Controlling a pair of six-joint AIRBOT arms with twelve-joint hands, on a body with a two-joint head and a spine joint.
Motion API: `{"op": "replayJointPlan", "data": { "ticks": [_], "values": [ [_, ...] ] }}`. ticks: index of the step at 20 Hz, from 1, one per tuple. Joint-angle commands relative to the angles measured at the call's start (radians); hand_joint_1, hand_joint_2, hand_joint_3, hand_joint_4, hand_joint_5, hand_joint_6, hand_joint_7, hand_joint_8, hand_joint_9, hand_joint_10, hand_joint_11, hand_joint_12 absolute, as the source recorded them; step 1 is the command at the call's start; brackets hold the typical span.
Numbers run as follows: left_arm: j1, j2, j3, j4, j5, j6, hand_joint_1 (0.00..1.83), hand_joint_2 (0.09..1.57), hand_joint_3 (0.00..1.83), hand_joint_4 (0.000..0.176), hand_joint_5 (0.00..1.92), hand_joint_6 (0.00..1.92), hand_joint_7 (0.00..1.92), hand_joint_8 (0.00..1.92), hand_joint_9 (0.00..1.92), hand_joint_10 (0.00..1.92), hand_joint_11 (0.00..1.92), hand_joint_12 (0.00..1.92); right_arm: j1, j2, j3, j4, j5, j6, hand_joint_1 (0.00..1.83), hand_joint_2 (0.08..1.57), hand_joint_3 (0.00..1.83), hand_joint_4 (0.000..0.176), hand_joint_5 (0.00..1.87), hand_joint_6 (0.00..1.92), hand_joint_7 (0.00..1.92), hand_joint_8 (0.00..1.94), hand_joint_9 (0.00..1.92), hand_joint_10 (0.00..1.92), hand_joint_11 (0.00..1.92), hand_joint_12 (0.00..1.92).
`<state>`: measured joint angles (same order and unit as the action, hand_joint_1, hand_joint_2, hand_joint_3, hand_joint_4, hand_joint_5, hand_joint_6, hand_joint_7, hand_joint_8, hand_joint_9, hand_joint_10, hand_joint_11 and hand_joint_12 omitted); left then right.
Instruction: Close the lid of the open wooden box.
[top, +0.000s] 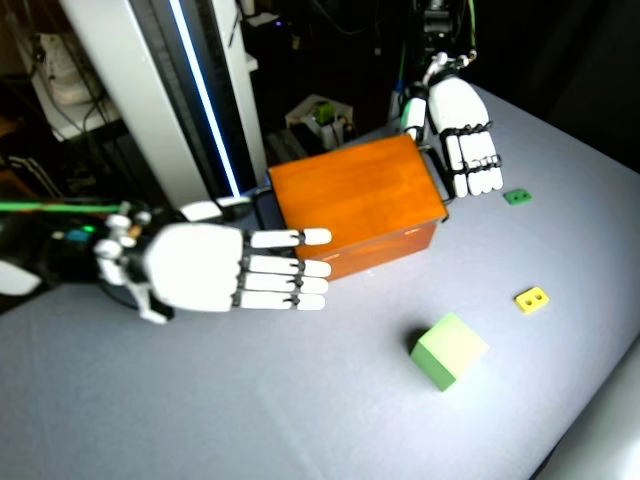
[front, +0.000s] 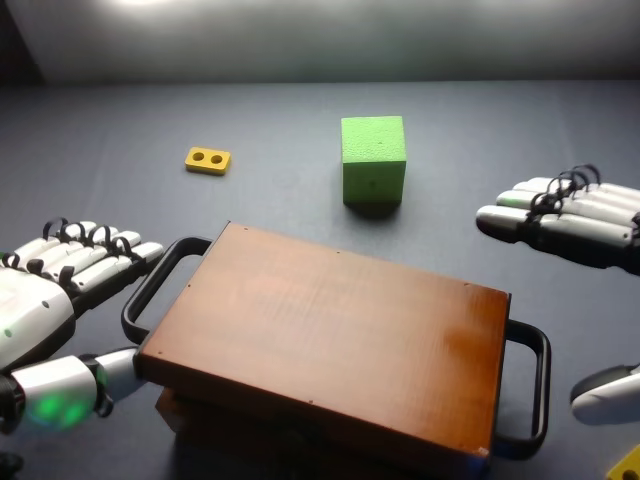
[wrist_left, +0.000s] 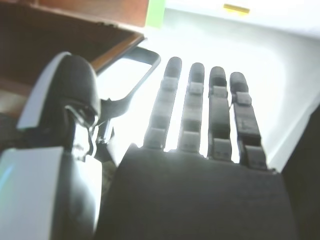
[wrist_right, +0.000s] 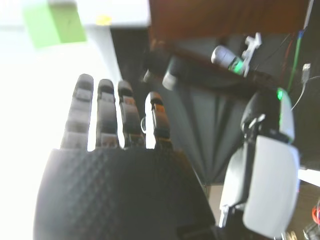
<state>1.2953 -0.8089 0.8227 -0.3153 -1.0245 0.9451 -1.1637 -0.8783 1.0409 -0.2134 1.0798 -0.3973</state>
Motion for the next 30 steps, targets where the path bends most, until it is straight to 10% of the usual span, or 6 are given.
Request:
{"op": "replayJointPlan", "data": {
  "ticks": [1, 11, 15, 18, 28, 30],
  "values": [
    [-0.009, -0.008, 0.001, 0.013, -0.135, -0.012, 0.00, 1.35, 0.00, 0.000, 0.06, 0.00, 0.02, 0.00, 0.00, 0.00, 0.00, 0.00, 0.003, 0.000, -0.009, 0.006, 0.112, 0.010, 0.41, 0.87, 0.00, 0.176, 0.00, 0.00, 0.00, 0.00, 0.00, 0.00, 0.00, 0.00],
    [-0.009, -0.016, 0.004, 0.009, -0.133, -0.013, 0.00, 1.35, 0.00, 0.000, 0.05, 0.00, 0.01, 0.00, 0.00, 0.00, 0.00, 0.00, -0.022, 0.032, -0.013, -0.022, 0.122, 0.037, 0.38, 0.91, 0.01, 0.176, 0.00, 0.00, 0.00, 0.00, 0.00, 0.00, 0.00, 0.00],
    [-0.007, -0.023, 0.004, 0.008, -0.129, -0.013, 0.00, 1.36, 0.00, 0.000, 0.06, 0.01, 0.01, 0.00, 0.00, 0.00, 0.00, 0.00, -0.022, 0.031, -0.012, -0.005, 0.142, 0.037, 0.36, 0.93, 0.01, 0.138, 0.00, 0.00, 0.00, 0.00, 0.00, 0.00, 0.00, 0.00],
    [0.000, -0.030, 0.006, 0.002, -0.119, -0.013, 0.00, 1.35, 0.00, 0.000, 0.06, 0.00, 0.02, 0.01, 0.00, 0.00, 0.00, 0.00, -0.022, 0.030, -0.008, 0.016, 0.163, 0.028, 0.35, 0.92, 0.00, 0.174, 0.00, 0.00, 0.00, 0.00, 0.00, 0.00, 0.00, 0.00],
    [-0.039, 0.008, 0.002, 0.006, -0.328, -0.043, 0.00, 1.31, 0.01, 0.000, 0.02, 0.00, 0.01, 0.00, 0.00, 0.00, 0.00, 0.00, -0.021, 0.017, 0.001, 0.132, 0.275, -0.035, 0.53, 0.92, 0.00, 0.176, 0.00, 0.00, 0.00, 0.00, 0.00, 0.00, 0.00, 0.00],
    [-0.069, 0.010, 0.009, 0.012, -0.412, -0.054, 0.00, 1.31, 0.01, 0.033, 0.01, 0.00, 0.00, 0.00, 0.00, 0.00, 0.00, 0.00, -0.021, 0.015, 0.005, 0.170, 0.316, -0.053, 0.58, 0.91, 0.00, 0.176, 0.00, 0.00, 0.00, 0.00, 0.00, 0.00, 0.00, 0.00]
  ]
}}
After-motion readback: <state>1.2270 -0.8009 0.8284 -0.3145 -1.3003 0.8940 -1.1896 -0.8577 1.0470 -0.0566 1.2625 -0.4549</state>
